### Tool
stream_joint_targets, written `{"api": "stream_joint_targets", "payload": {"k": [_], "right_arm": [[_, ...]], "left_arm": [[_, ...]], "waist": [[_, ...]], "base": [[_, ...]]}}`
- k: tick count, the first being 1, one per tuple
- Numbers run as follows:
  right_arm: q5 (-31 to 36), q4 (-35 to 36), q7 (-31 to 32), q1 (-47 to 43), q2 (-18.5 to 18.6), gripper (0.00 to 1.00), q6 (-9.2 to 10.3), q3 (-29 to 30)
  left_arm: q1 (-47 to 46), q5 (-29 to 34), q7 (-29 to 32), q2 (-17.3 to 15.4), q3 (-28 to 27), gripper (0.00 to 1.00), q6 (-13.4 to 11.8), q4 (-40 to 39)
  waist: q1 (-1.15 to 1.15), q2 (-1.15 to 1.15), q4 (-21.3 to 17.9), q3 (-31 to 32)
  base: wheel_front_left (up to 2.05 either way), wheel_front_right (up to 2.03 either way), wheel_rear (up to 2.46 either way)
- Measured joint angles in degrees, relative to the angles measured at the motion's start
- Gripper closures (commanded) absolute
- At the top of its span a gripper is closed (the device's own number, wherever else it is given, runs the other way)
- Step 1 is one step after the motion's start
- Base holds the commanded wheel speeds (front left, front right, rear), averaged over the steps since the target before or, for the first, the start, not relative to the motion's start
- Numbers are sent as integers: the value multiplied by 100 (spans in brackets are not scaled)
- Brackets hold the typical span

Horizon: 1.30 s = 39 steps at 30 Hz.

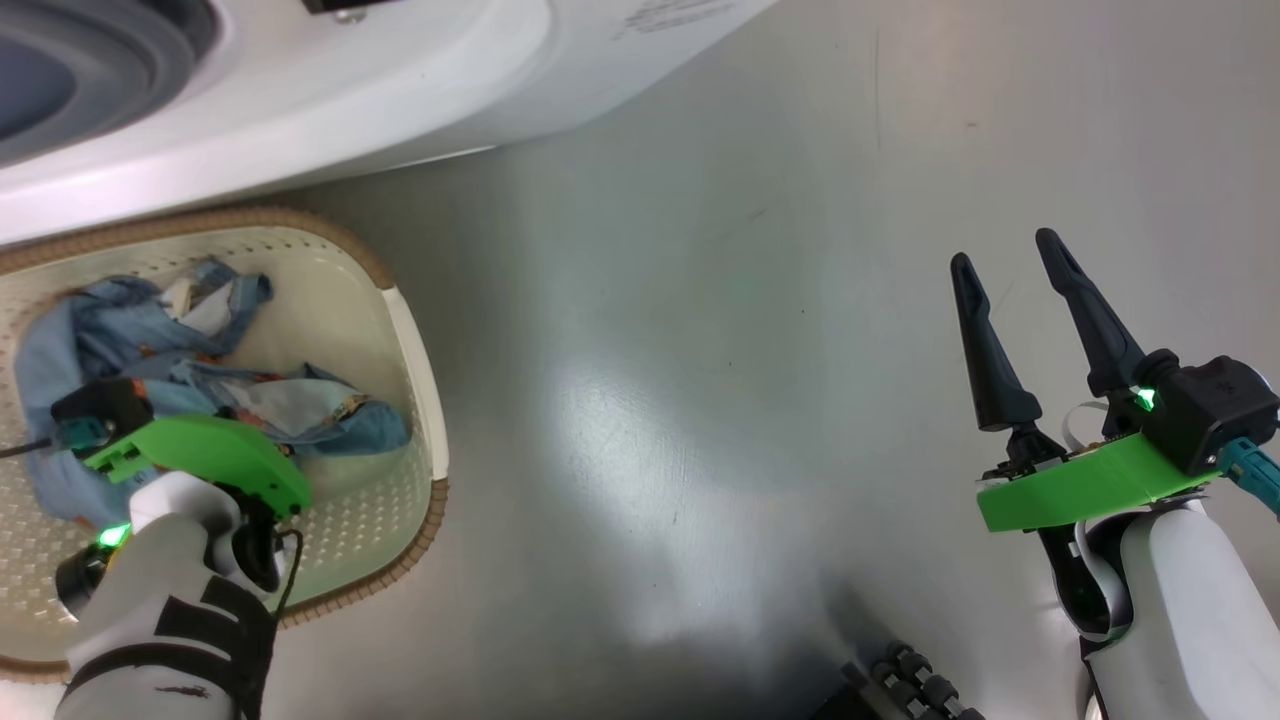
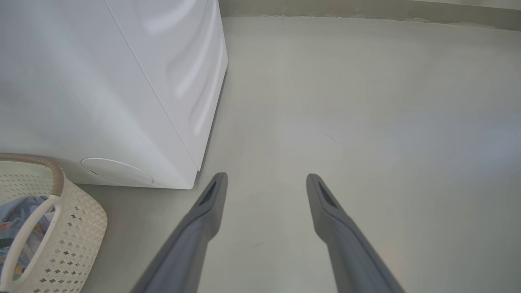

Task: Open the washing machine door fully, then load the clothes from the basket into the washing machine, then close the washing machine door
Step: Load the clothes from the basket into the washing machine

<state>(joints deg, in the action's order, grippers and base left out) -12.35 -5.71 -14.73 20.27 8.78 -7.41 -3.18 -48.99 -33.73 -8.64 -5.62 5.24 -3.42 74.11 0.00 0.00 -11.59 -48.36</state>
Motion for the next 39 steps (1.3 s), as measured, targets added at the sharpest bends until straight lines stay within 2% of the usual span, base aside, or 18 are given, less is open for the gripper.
{"api": "stream_joint_targets", "payload": {"k": [11,23,29,39], "right_arm": [[0,-58,0,-3,3,0,1,-24],[3,-146,0,-89,22,0,0,-51],[10,-198,0,-391,21,0,0,-46],[32,-275,0,-766,4,0,0,0]], "left_arm": [[362,-98,-367,132,-8,100,226,0],[851,-241,-558,297,-23,100,481,-35],[1300,-222,-558,304,-163,100,521,-605],[2325,312,-559,331,-447,100,578,-1717]], "waist": [[0,0,102,371],[0,0,308,1063],[0,0,422,1491],[0,0,556,2252]], "base": [[0,0,0],[0,0,0],[0,0,0],[0,0,0]]}}
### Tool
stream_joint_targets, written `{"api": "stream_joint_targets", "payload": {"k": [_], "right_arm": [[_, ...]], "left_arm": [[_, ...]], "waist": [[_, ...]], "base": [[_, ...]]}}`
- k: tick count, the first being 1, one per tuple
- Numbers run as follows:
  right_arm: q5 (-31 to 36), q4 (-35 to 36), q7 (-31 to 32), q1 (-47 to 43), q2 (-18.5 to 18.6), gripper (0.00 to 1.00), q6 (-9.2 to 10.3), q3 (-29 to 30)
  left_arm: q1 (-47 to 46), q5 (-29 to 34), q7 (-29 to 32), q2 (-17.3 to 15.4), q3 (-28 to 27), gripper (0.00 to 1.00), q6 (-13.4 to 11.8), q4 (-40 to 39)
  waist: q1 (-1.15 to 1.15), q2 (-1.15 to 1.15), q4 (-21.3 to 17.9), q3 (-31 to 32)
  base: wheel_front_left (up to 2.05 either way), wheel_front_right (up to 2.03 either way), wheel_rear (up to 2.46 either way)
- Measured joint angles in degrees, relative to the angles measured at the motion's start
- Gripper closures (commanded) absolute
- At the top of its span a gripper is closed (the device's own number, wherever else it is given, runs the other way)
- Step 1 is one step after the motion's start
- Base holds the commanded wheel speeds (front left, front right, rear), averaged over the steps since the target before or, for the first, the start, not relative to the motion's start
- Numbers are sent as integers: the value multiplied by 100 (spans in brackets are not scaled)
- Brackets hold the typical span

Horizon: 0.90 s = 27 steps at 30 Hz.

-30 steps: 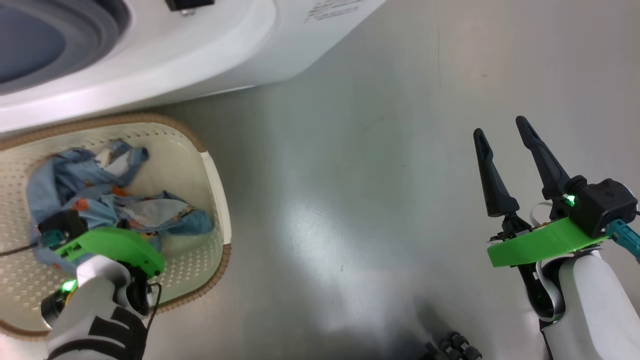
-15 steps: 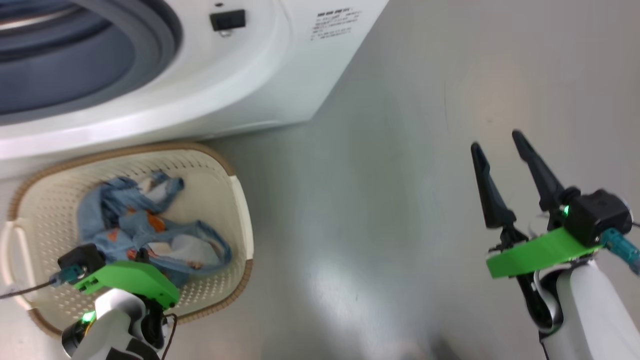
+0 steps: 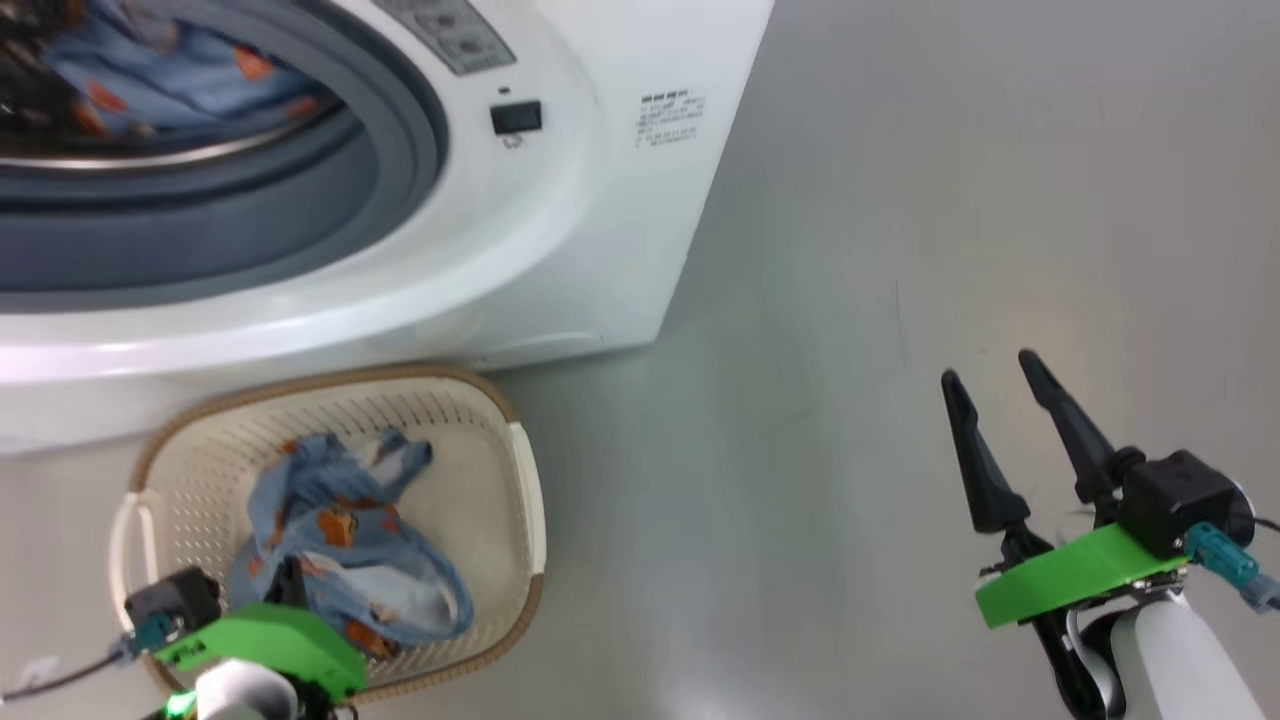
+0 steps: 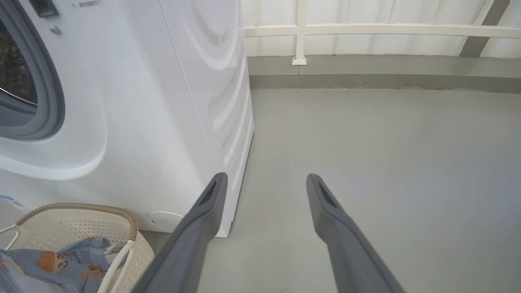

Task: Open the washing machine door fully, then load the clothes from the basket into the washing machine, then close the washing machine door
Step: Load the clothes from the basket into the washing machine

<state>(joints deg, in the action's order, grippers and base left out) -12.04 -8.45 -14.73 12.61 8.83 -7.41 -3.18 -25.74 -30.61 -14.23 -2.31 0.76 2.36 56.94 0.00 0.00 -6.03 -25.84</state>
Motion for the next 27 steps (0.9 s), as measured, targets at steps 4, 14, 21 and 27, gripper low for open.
{"api": "stream_joint_targets", "payload": {"k": [4,14,21,27], "right_arm": [[84,-22,0,-190,-18,0,0,29],[113,-91,0,-591,-124,0,0,35],[187,-143,0,-926,-151,0,0,51],[188,-183,0,-1200,-196,0,0,57]], "left_arm": [[400,211,0,19,-143,100,45,-458],[1246,341,1,23,-188,100,179,-1441],[1850,311,0,21,-21,100,81,-2231],[2356,320,0,19,-13,100,-63,-2814]], "waist": [[0,0,29,310],[0,0,82,1036],[0,0,121,1599],[0,0,168,2046]], "base": [[0,0,0],[0,0,0],[0,0,0],[0,0,0]]}}
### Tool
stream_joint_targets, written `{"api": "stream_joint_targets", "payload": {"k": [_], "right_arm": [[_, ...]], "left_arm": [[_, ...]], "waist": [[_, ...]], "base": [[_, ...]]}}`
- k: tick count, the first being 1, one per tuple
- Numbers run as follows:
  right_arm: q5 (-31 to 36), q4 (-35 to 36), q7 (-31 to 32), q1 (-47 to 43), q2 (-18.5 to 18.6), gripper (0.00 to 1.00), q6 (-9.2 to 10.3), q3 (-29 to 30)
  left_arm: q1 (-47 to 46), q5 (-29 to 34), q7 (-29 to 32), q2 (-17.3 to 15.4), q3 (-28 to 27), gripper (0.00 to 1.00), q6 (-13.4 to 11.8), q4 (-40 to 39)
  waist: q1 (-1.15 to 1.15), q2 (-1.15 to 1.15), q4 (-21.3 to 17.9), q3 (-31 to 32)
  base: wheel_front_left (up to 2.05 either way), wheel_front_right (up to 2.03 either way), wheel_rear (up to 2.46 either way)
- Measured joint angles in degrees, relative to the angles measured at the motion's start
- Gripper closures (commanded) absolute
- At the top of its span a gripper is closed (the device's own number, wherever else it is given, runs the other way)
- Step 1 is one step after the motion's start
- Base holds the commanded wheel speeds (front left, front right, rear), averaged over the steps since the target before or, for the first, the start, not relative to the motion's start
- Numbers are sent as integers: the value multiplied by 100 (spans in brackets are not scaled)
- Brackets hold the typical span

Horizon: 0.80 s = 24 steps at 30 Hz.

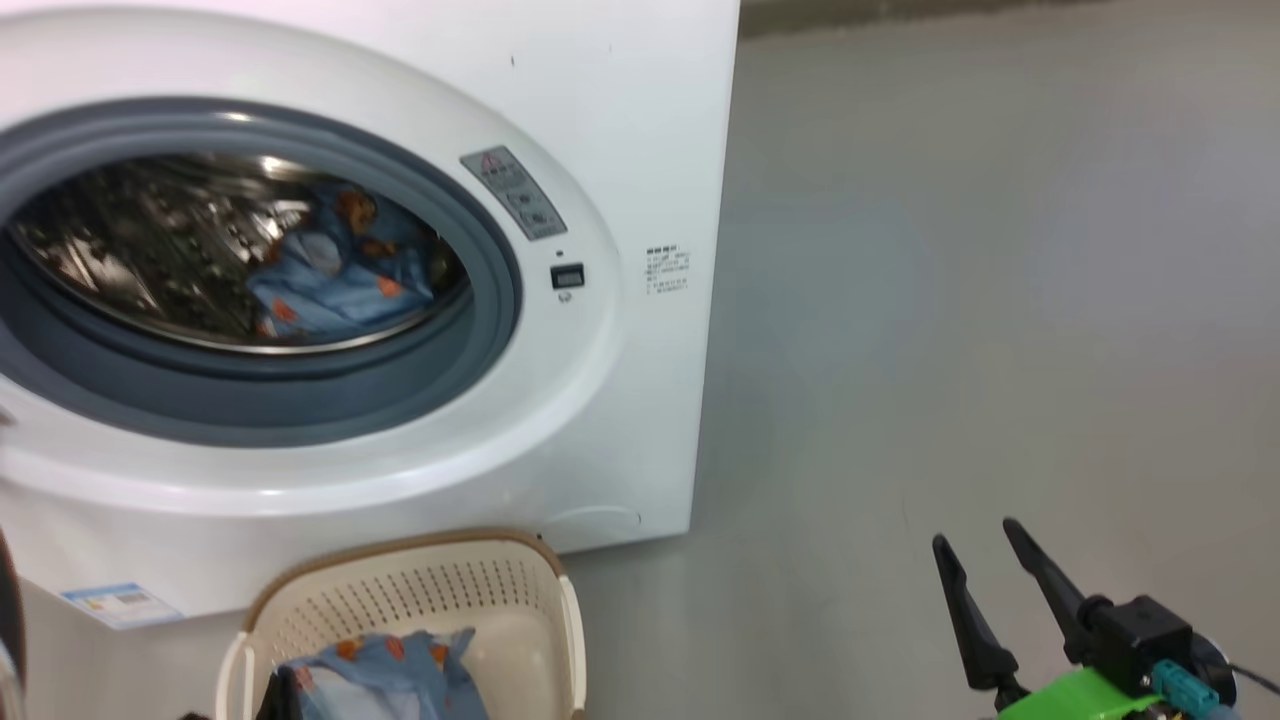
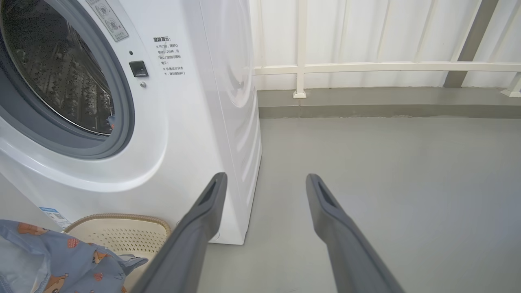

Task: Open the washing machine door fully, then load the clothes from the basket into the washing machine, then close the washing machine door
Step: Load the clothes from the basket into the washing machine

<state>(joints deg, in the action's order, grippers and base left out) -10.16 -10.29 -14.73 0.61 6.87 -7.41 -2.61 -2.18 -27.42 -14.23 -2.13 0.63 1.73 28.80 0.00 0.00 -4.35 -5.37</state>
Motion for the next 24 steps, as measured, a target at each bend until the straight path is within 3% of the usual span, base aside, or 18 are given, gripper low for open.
{"api": "stream_joint_targets", "payload": {"k": [9,24], "right_arm": [[48,-5,0,-209,-30,0,0,27],[62,2,1,-415,-108,0,0,85]], "left_arm": [[485,145,0,-3,-21,100,-100,-790],[755,302,0,-8,-130,100,-105,-1661]], "waist": [[0,0,62,482],[0,0,111,767]], "base": [[0,0,0],[0,0,0]]}}
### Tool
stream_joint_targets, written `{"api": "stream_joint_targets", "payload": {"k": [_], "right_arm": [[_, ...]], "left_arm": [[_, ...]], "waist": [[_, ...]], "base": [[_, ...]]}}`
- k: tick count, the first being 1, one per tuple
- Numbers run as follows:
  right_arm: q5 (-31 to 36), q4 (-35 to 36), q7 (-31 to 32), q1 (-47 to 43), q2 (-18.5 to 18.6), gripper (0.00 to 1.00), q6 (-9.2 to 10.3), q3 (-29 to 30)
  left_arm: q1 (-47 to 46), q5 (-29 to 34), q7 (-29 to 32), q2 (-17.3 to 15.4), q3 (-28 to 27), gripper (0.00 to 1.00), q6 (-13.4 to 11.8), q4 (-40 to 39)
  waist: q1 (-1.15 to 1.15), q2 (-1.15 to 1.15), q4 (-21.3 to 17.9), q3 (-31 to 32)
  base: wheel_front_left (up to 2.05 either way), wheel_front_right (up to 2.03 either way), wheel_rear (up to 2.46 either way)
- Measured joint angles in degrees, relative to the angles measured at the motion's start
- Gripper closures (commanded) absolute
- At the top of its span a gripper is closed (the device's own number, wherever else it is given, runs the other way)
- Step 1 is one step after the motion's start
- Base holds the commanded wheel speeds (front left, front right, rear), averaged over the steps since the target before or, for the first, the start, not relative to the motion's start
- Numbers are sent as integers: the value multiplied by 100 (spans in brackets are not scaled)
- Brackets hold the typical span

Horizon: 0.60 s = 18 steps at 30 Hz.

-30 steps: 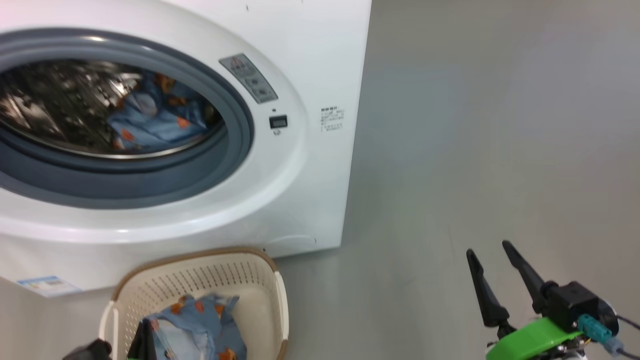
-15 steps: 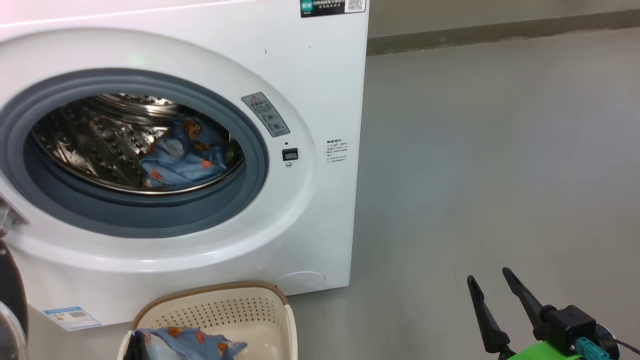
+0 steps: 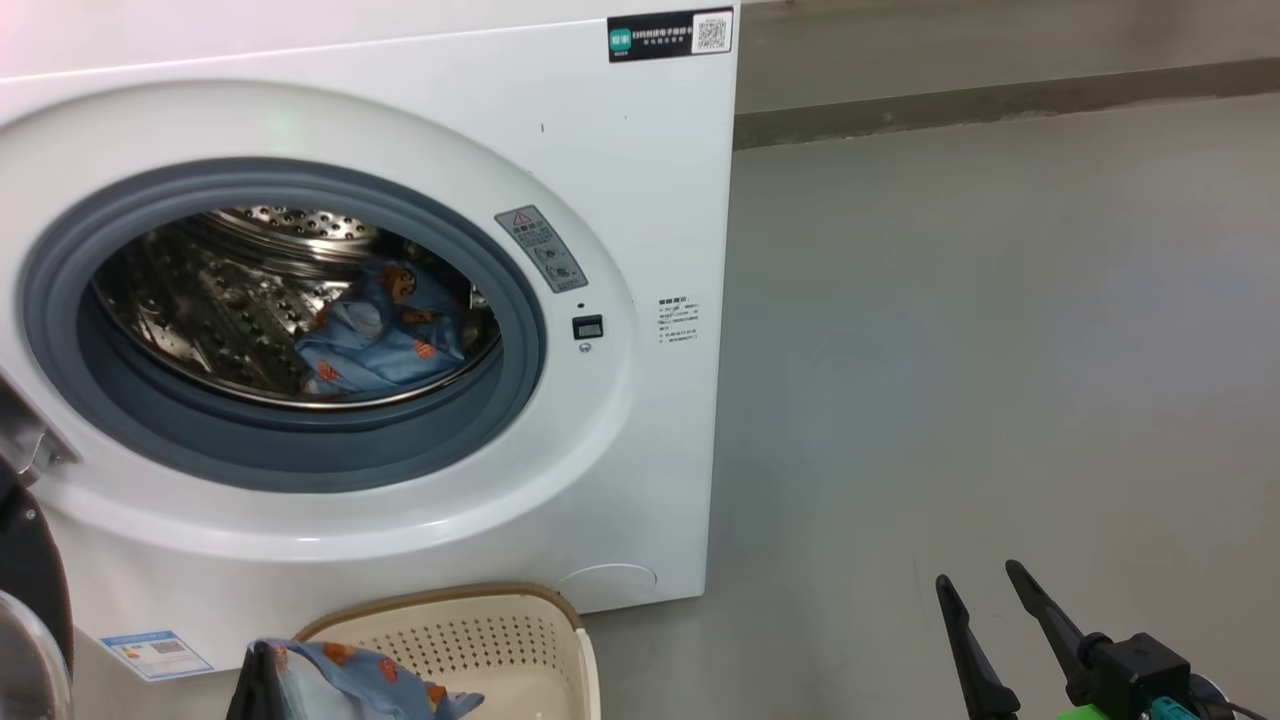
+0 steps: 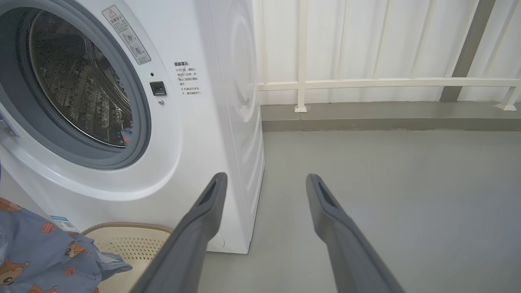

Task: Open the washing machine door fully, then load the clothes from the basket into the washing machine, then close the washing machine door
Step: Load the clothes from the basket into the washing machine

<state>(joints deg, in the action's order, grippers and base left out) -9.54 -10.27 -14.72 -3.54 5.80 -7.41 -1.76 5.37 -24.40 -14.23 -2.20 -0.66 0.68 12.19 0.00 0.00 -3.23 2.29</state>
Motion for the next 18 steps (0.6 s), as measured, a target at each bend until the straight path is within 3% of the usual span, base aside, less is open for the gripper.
{"api": "stream_joint_targets", "payload": {"k": [18], "right_arm": [[37,16,0,-172,5,0,0,-10]], "left_arm": [[277,141,-9,-1,-155,100,1,-589]], "waist": [[0,0,-38,130]], "base": [[0,0,0]]}}
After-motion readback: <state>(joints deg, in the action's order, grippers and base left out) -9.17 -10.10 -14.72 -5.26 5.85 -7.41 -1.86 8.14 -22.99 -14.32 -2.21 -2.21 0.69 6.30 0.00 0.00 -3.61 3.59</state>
